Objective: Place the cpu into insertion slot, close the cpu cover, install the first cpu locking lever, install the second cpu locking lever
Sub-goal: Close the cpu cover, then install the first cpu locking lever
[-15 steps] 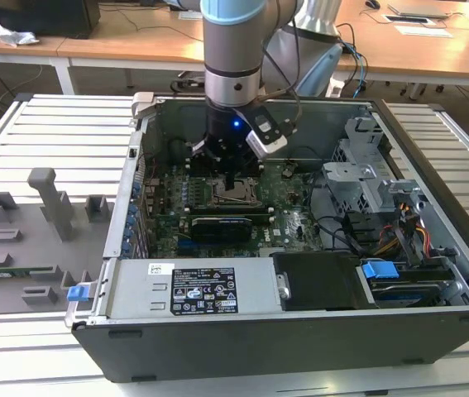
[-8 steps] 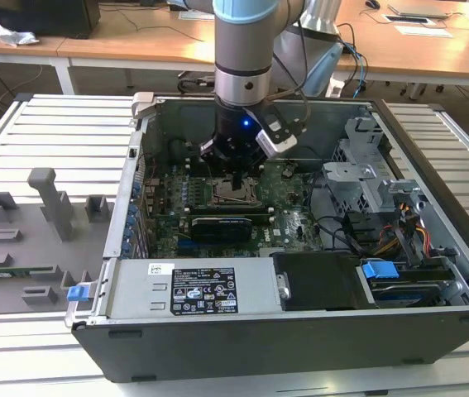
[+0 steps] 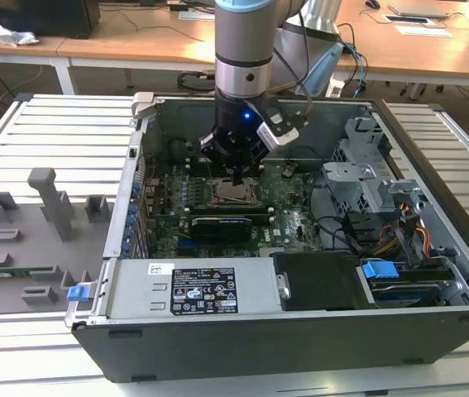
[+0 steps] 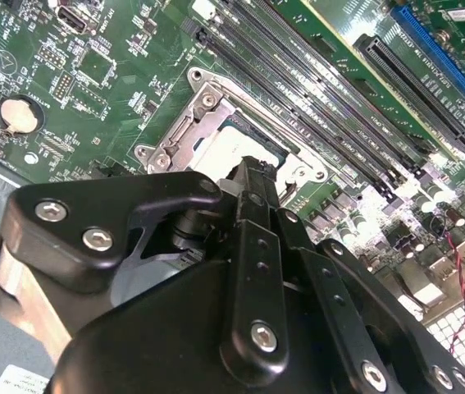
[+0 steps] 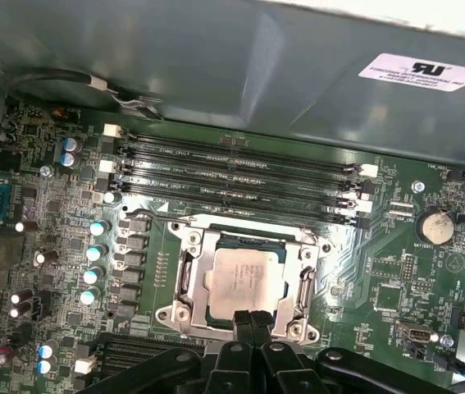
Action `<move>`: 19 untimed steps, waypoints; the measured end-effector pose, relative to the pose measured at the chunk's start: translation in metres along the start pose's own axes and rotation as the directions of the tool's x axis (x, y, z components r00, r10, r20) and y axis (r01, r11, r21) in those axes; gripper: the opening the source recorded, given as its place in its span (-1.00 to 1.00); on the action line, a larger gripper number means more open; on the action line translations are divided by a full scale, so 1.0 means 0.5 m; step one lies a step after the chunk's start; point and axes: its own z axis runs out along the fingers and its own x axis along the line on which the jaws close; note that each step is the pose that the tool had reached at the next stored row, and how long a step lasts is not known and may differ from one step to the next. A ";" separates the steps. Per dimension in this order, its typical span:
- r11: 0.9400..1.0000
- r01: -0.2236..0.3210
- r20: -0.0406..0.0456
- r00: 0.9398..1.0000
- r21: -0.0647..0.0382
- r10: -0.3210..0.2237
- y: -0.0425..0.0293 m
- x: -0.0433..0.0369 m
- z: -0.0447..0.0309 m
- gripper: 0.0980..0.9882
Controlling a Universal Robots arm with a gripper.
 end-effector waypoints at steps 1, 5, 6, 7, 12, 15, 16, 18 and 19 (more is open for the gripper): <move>1.000 0.000 0.000 1.000 0.000 0.000 0.000 0.000 0.000 -0.98; 1.000 0.000 0.000 1.000 0.000 0.000 0.000 0.000 -0.001 -0.98; 1.000 0.000 0.000 1.000 0.000 0.000 0.000 0.000 -0.001 -0.98; 1.000 0.000 0.000 1.000 0.000 0.000 0.000 0.000 -0.001 -0.98; 1.000 0.000 0.000 1.000 0.000 0.000 0.000 0.000 -0.002 -0.98; 1.000 0.000 0.000 1.000 0.000 0.000 0.000 0.003 -0.002 -0.98; 1.000 0.000 0.000 1.000 0.000 0.000 0.001 0.004 -0.002 -0.98; 1.000 0.000 0.000 1.000 0.000 0.000 0.001 0.008 -0.002 -0.98; 1.000 0.000 0.000 1.000 0.000 0.000 0.002 0.012 -0.002 -0.98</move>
